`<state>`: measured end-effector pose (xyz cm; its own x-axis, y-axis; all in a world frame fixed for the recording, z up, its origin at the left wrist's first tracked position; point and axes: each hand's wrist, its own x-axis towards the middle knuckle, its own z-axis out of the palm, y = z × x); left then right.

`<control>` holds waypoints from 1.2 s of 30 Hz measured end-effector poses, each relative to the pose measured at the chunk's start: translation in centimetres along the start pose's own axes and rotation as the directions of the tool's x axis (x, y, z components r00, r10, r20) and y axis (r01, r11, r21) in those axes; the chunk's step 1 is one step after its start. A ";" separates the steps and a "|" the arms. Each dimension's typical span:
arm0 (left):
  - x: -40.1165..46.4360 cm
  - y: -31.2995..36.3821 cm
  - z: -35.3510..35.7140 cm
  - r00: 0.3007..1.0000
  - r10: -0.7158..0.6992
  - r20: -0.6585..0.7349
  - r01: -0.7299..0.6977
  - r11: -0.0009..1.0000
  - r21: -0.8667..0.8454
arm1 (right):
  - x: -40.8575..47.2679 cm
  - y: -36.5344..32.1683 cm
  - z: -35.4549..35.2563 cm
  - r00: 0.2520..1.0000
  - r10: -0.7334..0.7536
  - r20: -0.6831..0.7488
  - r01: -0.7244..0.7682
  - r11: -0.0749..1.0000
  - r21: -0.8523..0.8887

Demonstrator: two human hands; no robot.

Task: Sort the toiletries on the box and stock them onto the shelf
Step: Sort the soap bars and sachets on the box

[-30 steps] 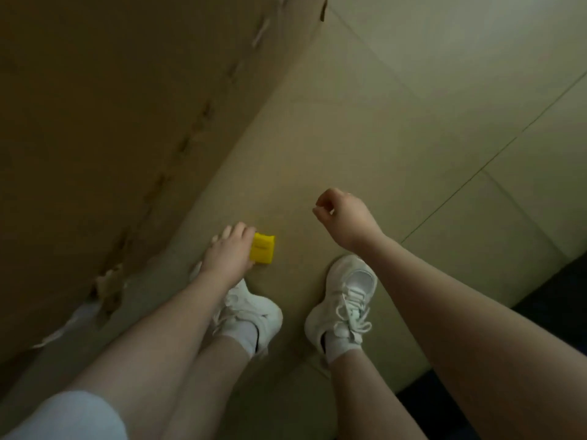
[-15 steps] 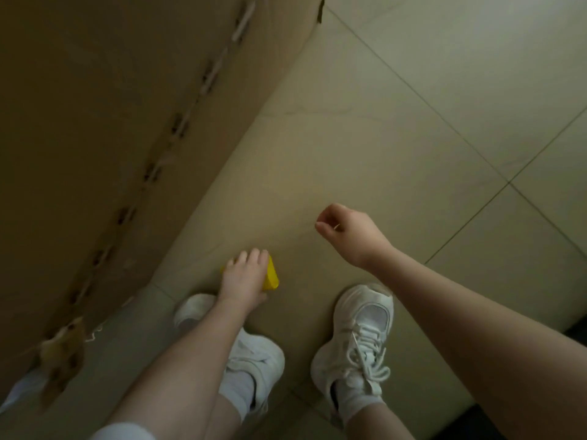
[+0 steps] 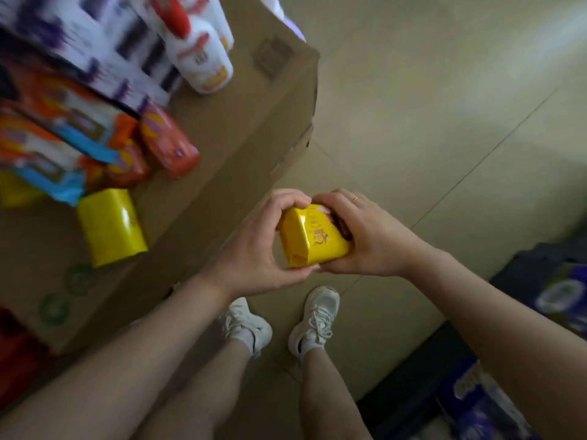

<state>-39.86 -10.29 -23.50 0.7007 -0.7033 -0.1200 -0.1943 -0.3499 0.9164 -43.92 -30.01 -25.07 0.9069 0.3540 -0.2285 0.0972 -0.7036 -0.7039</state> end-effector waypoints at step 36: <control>-12.9 -10.6 -16.5 0.522 -0.613 -0.593 0.652 0.735 -0.186 | 18.6 -20.3 12.4 0.482 0.827 0.289 -0.817 0.306 0.489</control>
<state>-35.56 12.72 -25.35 0.8920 0.2141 -0.3982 0.4416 -0.6009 0.6662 -34.10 -1.53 -23.41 0.3996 -0.2333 -0.8865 -0.9116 -0.2028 -0.3575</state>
